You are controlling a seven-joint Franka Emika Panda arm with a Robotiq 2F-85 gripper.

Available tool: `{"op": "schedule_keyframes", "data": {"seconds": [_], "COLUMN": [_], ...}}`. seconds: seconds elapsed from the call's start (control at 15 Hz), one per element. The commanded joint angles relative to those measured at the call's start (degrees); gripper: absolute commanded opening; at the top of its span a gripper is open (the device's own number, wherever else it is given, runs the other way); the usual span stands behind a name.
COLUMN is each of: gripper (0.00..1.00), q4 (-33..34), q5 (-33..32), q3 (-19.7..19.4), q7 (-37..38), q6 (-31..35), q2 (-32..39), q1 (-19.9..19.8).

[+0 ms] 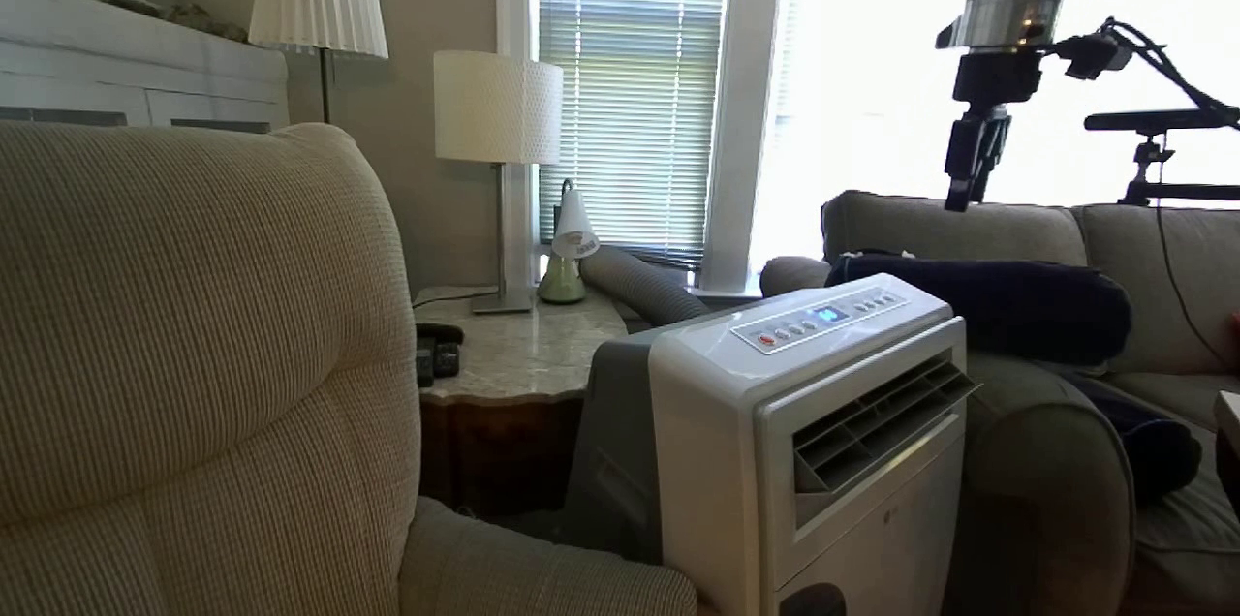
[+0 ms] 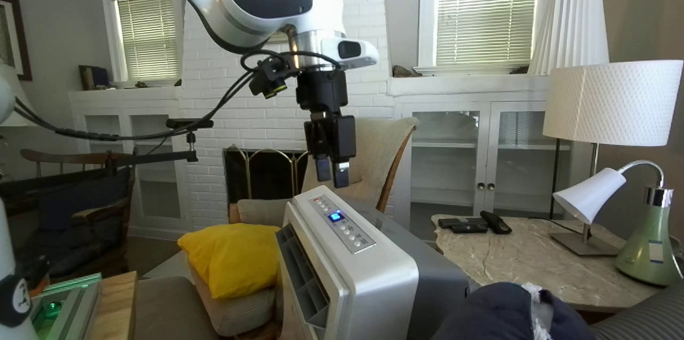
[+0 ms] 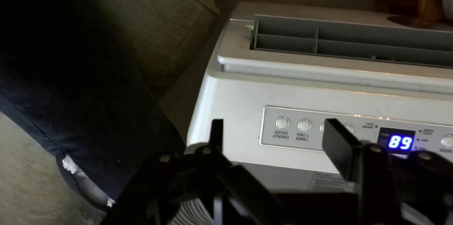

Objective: Press the last button on the air conditioner

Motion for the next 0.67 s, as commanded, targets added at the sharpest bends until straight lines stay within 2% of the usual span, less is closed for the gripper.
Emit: {"op": "schedule_keyframes", "data": {"seconds": [0.0, 0.2, 0.4, 0.6], "gripper": [0.99, 1.0, 1.0, 1.0], "q4": [-0.38, 1.03, 2.11, 2.04], "q5": [3.9, 5.5, 6.69, 6.02], "q3": [0.85, 1.73, 2.37, 2.62], "q7": [-1.51, 0.18, 2.03, 1.68], "q6": [-8.74, -16.76, -21.76, -20.35], "q2": [-6.93, -10.06, -12.22, -11.35], "q1": [-0.23, -0.42, -0.67, -0.82]}}
